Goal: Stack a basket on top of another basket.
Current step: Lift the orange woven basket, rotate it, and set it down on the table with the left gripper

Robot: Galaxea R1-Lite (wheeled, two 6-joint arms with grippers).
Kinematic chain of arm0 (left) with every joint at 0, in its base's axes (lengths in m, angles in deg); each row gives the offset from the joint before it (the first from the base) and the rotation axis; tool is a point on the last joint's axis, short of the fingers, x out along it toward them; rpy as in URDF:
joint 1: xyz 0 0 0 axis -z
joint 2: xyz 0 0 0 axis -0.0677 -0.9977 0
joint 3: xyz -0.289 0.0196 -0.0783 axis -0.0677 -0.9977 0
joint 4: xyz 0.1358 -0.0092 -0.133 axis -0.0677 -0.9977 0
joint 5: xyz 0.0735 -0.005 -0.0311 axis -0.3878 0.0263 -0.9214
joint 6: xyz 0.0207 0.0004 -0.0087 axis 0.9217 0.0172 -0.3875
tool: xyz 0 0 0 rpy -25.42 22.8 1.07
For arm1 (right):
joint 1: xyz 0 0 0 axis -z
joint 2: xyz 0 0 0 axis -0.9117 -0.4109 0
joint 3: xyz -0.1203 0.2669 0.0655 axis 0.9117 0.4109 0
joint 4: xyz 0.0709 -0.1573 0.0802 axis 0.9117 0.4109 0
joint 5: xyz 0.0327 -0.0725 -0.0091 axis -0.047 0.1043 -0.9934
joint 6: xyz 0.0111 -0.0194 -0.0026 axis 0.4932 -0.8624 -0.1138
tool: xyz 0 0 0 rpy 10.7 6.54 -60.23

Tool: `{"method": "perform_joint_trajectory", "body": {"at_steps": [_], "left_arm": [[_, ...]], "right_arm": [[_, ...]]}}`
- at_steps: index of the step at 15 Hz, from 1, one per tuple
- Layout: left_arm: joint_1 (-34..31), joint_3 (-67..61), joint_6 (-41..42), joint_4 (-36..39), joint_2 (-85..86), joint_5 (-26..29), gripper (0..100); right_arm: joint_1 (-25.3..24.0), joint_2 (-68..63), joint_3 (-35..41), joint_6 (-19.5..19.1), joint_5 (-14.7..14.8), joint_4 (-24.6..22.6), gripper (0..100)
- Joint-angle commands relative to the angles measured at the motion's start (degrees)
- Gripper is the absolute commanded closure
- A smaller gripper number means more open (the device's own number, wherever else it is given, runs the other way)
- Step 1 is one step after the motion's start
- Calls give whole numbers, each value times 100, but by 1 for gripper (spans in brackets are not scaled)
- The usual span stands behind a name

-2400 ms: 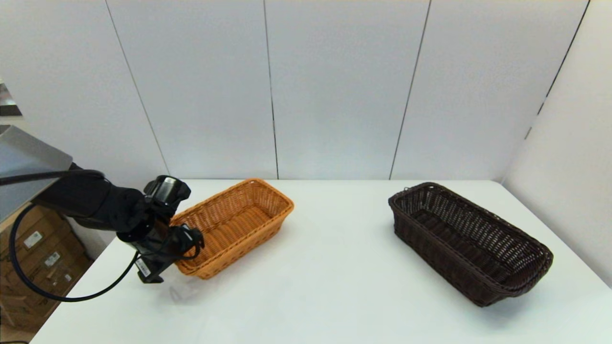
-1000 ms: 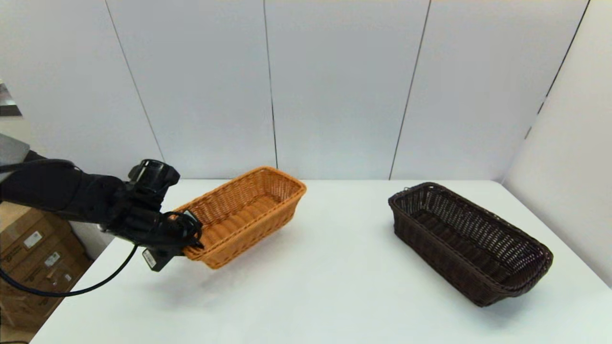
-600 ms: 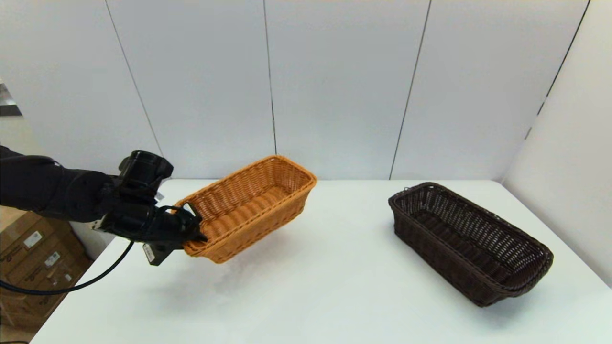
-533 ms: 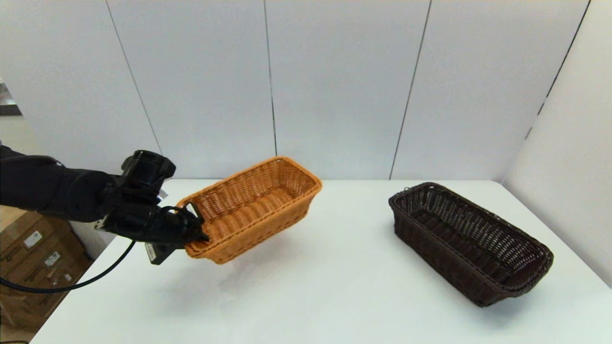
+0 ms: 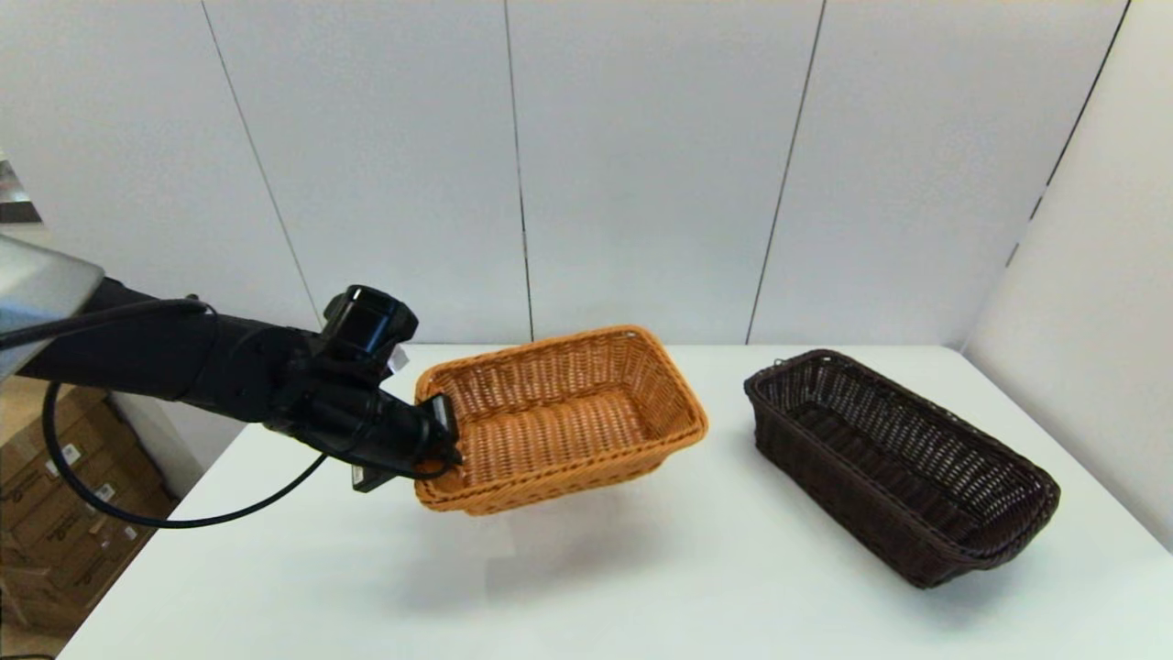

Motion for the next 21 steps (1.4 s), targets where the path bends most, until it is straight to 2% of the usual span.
{"method": "perform_joint_trajectory", "body": {"at_steps": [1, 4, 9, 21], "left_arm": [[258, 304, 432, -32, -466, 9, 100], [364, 435, 863, -128, -633, 132, 100], [460, 550, 1003, -128, -808, 501, 100], [618, 532, 1258, -128, -1107, 501, 100]], "right_arm": [[0, 1, 0, -5, -3, -1, 0], [0, 1, 0, 4, -3, -1, 0], [0, 1, 0, 4, -3, -1, 0], [0, 1, 0, 4, -3, -1, 0]]}}
